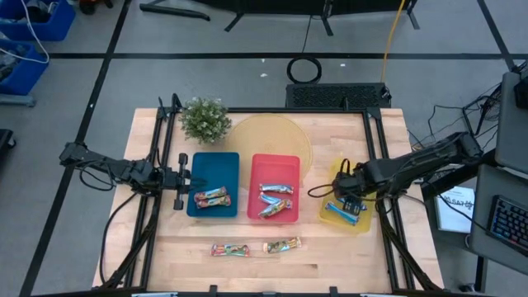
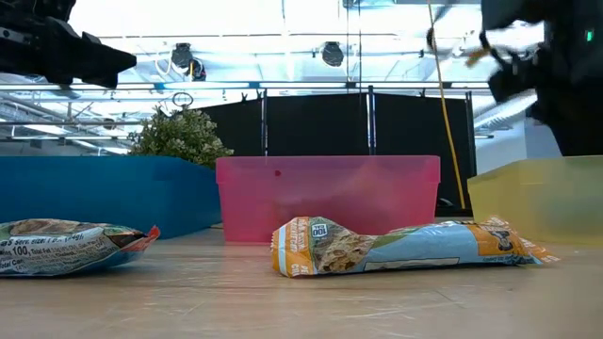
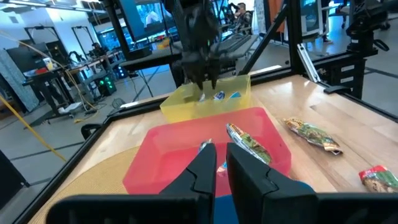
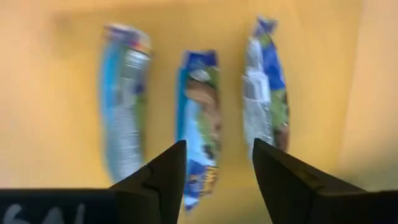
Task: Pick and place Granola Bars by type
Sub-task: Adjust the yellow bin
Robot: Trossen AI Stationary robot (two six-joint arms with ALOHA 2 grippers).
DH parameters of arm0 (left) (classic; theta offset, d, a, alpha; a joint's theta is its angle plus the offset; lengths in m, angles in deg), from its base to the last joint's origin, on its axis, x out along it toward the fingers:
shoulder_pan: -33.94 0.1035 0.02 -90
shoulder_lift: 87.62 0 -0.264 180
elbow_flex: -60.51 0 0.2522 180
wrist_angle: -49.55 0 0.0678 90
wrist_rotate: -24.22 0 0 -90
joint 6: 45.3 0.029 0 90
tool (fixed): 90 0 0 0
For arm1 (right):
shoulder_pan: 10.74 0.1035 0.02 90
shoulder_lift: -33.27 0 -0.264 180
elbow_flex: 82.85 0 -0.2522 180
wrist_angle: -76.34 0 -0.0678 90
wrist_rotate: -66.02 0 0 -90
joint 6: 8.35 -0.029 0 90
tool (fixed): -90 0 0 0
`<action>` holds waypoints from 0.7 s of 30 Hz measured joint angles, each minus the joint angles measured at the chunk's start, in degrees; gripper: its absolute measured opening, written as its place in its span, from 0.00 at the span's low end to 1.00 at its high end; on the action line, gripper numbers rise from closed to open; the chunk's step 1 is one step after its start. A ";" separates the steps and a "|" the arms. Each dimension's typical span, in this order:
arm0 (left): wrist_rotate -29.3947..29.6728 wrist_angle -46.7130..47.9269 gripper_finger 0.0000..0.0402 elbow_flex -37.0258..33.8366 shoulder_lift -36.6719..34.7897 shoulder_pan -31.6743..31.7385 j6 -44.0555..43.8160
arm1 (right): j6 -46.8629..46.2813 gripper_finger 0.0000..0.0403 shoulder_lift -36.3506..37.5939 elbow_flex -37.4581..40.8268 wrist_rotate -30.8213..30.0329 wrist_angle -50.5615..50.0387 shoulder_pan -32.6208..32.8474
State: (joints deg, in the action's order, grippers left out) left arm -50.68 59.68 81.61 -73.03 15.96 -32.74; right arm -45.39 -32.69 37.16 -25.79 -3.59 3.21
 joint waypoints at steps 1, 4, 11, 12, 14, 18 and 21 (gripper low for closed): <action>0.00 0.24 0.12 0.00 0.00 0.00 0.00 | -0.60 0.43 0.55 -1.17 0.11 0.14 0.76; -0.01 0.95 0.12 0.00 0.01 0.00 0.00 | -1.55 0.41 0.99 -4.37 0.19 3.26 4.20; 0.00 0.95 0.12 0.00 0.02 0.00 0.02 | -10.03 0.39 -6.14 -7.62 0.41 6.85 14.23; -0.02 0.95 0.12 0.00 0.00 0.00 0.00 | -11.09 0.40 -7.43 -7.62 0.46 7.07 15.45; 0.00 0.95 0.12 0.00 0.02 0.00 -0.25 | -12.86 0.41 -9.41 -7.62 0.84 8.55 17.49; -0.02 0.95 0.12 0.00 0.00 0.00 -0.61 | -15.35 0.43 -12.21 -7.68 1.83 12.62 20.42; -0.02 0.93 0.12 0.00 0.01 0.00 -0.61 | -16.70 0.44 -13.68 -7.68 1.59 13.56 21.68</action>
State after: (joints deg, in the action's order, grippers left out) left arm -50.71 60.62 81.61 -73.02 15.96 -33.35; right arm -62.09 -46.37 29.48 -24.20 9.97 24.89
